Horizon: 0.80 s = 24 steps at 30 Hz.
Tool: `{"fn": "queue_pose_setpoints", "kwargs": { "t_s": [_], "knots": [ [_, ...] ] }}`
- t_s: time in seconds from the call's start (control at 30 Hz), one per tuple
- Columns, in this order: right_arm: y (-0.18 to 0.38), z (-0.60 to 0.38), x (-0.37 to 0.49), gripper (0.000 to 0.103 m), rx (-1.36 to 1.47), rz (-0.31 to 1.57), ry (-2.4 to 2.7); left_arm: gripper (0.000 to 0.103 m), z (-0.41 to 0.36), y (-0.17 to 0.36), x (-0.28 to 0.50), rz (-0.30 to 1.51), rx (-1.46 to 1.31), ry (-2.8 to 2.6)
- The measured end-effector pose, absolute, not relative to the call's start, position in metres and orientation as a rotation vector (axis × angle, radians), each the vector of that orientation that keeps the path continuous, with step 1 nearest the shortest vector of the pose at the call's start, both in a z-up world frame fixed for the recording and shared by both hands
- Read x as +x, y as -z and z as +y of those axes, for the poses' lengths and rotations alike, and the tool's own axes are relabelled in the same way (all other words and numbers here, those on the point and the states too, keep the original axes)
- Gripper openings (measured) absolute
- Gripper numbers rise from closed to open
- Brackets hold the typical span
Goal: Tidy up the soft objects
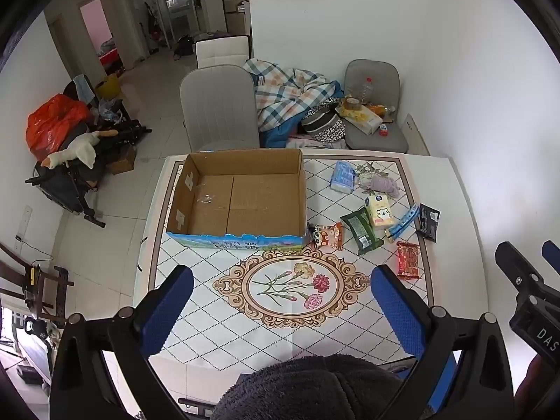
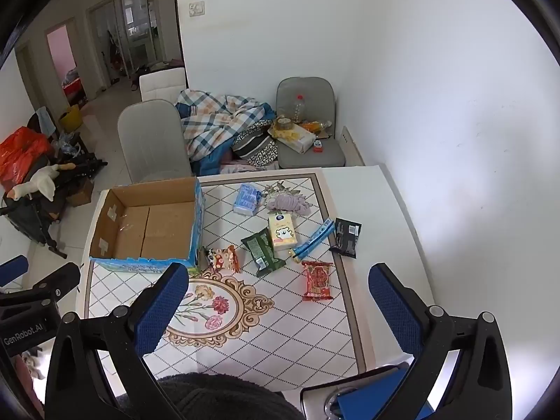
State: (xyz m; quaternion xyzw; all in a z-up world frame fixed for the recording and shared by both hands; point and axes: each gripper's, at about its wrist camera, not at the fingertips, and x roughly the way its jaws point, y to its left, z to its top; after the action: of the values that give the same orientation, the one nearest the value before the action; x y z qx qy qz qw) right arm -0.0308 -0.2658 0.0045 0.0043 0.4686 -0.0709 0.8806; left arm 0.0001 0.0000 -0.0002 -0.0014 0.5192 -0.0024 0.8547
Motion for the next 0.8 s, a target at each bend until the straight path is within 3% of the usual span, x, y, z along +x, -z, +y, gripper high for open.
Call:
{"fn": "queue_pose_setpoints", "kwargs": {
  "t_s": [0.8],
  "knots": [
    [-0.011,-0.262,-0.030,0.103,-0.016,0.939,0.155,0.103,0.000,0.000,0.004,1.085,0.015,0.001]
  ]
}}
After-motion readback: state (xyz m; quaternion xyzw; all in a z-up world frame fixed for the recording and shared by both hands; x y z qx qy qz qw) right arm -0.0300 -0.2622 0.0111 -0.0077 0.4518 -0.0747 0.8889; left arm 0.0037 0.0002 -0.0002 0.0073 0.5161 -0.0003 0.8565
